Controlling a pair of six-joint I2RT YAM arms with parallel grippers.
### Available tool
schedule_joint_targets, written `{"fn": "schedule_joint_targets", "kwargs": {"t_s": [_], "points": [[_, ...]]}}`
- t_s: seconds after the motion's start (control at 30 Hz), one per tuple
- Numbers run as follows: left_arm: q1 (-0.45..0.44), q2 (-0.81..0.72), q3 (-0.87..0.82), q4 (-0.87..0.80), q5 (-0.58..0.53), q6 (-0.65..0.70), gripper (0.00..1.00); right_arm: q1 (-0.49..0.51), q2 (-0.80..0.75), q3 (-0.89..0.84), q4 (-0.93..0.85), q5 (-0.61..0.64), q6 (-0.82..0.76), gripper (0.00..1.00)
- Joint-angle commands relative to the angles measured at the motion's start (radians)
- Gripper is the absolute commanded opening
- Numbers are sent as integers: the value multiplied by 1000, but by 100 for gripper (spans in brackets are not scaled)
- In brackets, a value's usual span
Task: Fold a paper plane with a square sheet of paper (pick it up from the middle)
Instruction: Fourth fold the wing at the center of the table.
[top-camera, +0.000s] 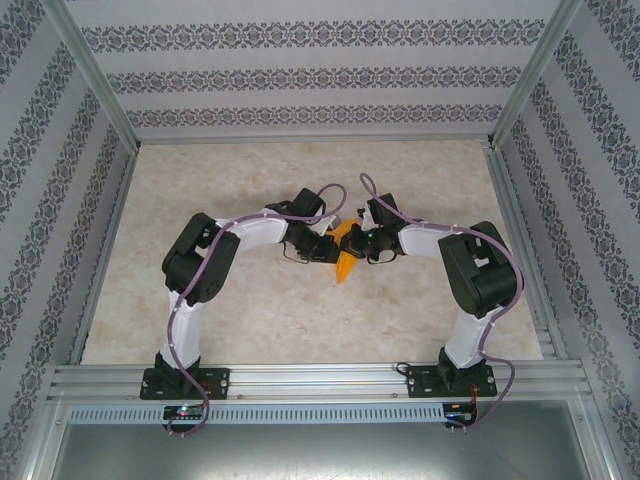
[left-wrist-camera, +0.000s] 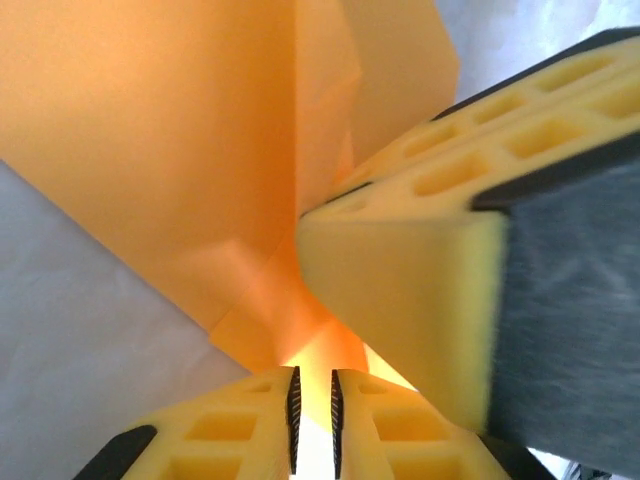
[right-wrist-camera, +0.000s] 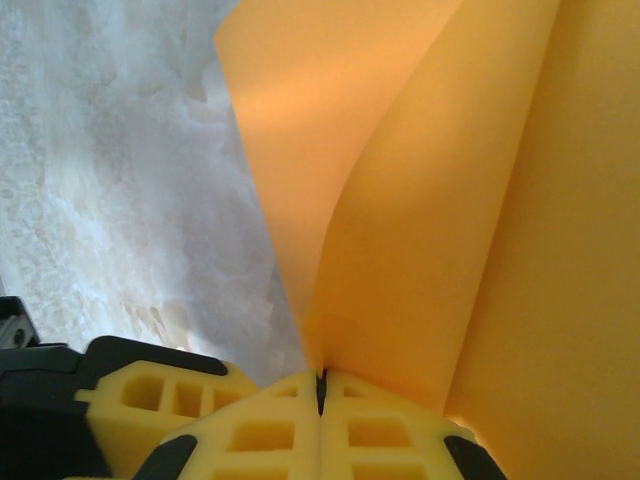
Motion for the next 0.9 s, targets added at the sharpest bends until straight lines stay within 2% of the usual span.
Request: {"fn": "schedule_joint_targets", "kwargs": {"t_s": [0.0,0.33,0.53,0.87], "points": [[16,-57,-14,27,-11,-30,25,-4,12,-2,5,-12,2,4],[20,-115,-82,122,-3,-108,42,1,9,1,5,-16,3,4],[17,-119,-128,183,29,-132,46,5,15,5,12,-25,13,4],[-2,-99,-140,204,40,-126,46,5,18,14,15,-41,26,4]]}}
